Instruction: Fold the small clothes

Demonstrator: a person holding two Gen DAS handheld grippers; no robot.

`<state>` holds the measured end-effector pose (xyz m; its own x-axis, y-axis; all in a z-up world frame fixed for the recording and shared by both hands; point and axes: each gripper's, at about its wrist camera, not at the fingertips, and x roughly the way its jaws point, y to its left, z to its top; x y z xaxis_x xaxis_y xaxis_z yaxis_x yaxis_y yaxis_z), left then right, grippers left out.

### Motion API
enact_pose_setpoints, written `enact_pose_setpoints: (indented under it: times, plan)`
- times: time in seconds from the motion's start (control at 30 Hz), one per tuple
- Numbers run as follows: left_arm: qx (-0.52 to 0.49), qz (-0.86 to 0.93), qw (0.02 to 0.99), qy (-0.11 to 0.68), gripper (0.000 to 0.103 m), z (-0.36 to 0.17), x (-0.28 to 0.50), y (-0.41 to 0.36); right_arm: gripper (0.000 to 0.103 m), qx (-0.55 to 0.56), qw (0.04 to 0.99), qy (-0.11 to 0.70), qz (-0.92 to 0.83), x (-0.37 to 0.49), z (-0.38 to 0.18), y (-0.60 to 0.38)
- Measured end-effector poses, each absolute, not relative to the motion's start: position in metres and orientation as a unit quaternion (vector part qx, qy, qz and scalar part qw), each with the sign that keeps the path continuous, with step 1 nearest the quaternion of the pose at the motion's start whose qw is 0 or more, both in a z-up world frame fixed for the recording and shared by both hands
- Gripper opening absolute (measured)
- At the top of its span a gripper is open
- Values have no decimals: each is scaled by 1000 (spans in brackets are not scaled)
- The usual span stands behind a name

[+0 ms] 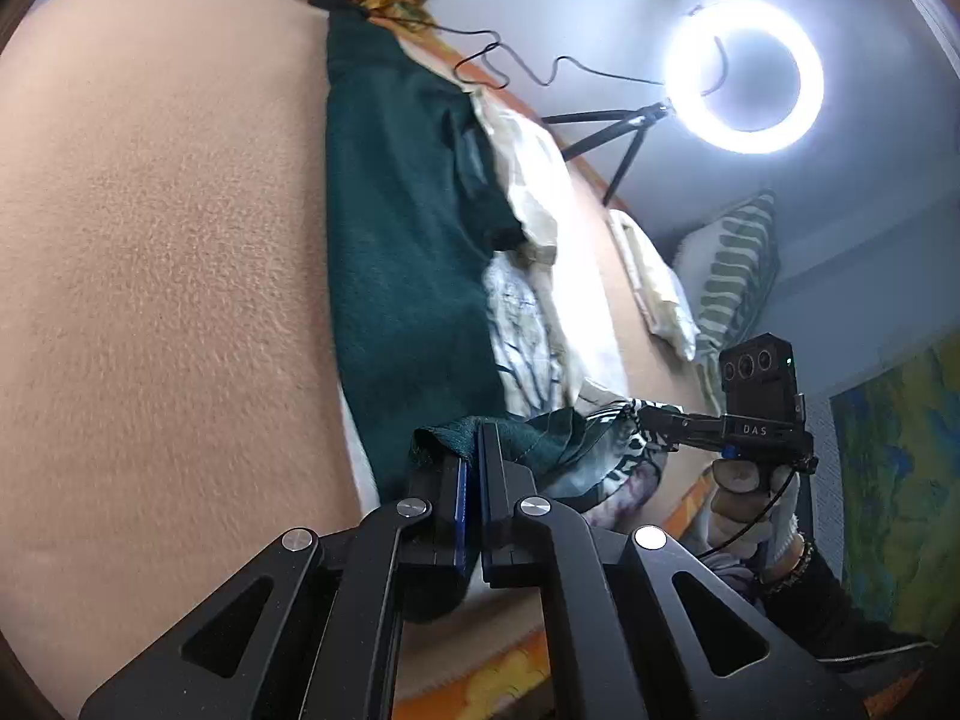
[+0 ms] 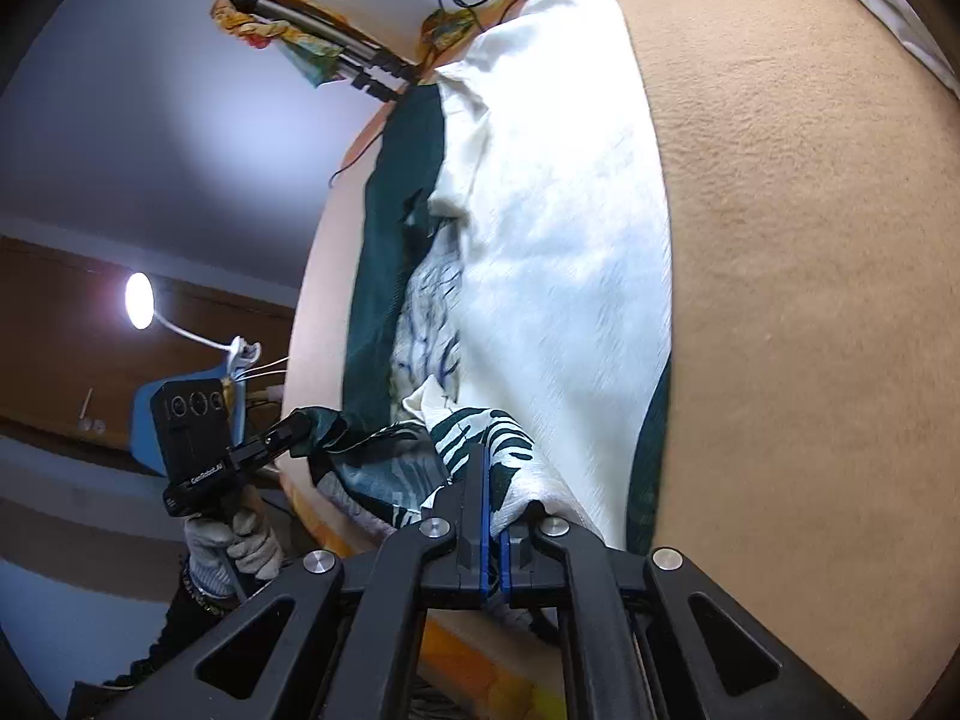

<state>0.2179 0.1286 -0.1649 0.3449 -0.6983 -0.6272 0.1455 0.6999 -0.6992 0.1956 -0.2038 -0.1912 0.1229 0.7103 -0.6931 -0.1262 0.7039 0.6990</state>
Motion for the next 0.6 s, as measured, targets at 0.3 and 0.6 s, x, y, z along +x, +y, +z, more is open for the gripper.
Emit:
enact_pose_setpoints:
  times: [0.3,0.6]
  plan:
    - [-264,-248,788,498,9,-164,223,136,37,274,715,578,282,205,-192,-229]
    - [-240,-240,824,453,32,-131,210,143,30,176,743,555,331,165,-154,-219]
